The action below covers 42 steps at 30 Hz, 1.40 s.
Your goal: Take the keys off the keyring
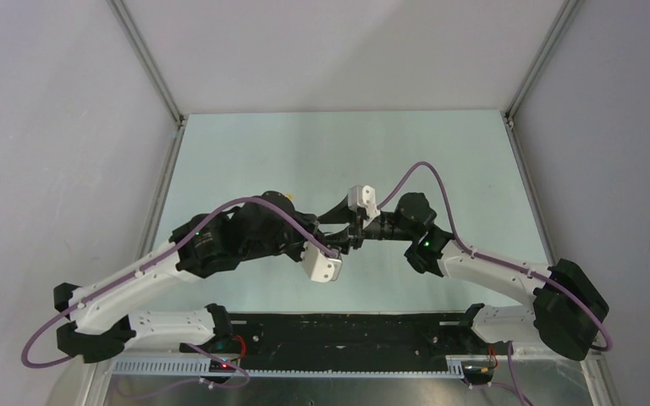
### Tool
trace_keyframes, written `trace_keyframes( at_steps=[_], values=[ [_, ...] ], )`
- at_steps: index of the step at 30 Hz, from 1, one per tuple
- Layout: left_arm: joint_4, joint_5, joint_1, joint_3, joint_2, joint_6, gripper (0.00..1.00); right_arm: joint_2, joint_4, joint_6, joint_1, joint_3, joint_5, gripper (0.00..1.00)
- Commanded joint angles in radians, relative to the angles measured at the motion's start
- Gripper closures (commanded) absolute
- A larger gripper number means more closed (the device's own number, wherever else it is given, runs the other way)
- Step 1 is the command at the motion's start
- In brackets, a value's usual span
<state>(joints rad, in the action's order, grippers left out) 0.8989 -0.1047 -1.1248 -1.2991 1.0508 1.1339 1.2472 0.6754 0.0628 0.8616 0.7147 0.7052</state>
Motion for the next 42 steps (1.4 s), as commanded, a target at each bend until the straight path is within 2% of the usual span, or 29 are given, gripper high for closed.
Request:
trace_keyframes(
  at_steps=[1, 17, 23, 27, 29, 34, 36, 39, 42],
  values=[
    [-0.066, -0.014, -0.01, -0.038, -0.035, 0.033, 1.0, 0.006, 0.042, -0.018, -0.002, 0.045, 0.032, 0.52],
    [-0.086, -0.037, -0.013, -0.016, -0.052, 0.05, 1.0, -0.004, 0.051, -0.09, -0.034, 0.043, 0.104, 0.66],
    [-0.092, -0.027, -0.013, -0.01, -0.055, 0.049, 1.0, -0.003, 0.087, -0.123, -0.037, 0.043, 0.115, 0.62],
    [-0.095, -0.017, -0.017, -0.012, -0.055, 0.051, 1.0, 0.013, 0.135, -0.147, -0.036, 0.044, 0.106, 0.5],
    [-0.097, -0.012, -0.02, -0.013, -0.056, 0.052, 1.0, 0.019, 0.158, -0.152, -0.036, 0.044, 0.104, 0.5],
    [-0.101, 0.0, -0.025, -0.011, -0.059, 0.051, 1.0, 0.033, 0.2, -0.175, -0.043, 0.044, 0.114, 0.61],
    [-0.103, -0.004, -0.026, -0.009, -0.061, 0.053, 1.0, 0.033, 0.199, -0.183, -0.047, 0.043, 0.123, 0.68],
    [-0.107, -0.009, -0.026, -0.007, -0.063, 0.055, 1.0, 0.033, 0.185, -0.192, -0.054, 0.043, 0.126, 0.83],
    [-0.113, -0.023, -0.026, 0.002, -0.063, 0.058, 1.0, 0.019, 0.16, -0.192, -0.058, 0.044, 0.112, 0.93]
  ],
)
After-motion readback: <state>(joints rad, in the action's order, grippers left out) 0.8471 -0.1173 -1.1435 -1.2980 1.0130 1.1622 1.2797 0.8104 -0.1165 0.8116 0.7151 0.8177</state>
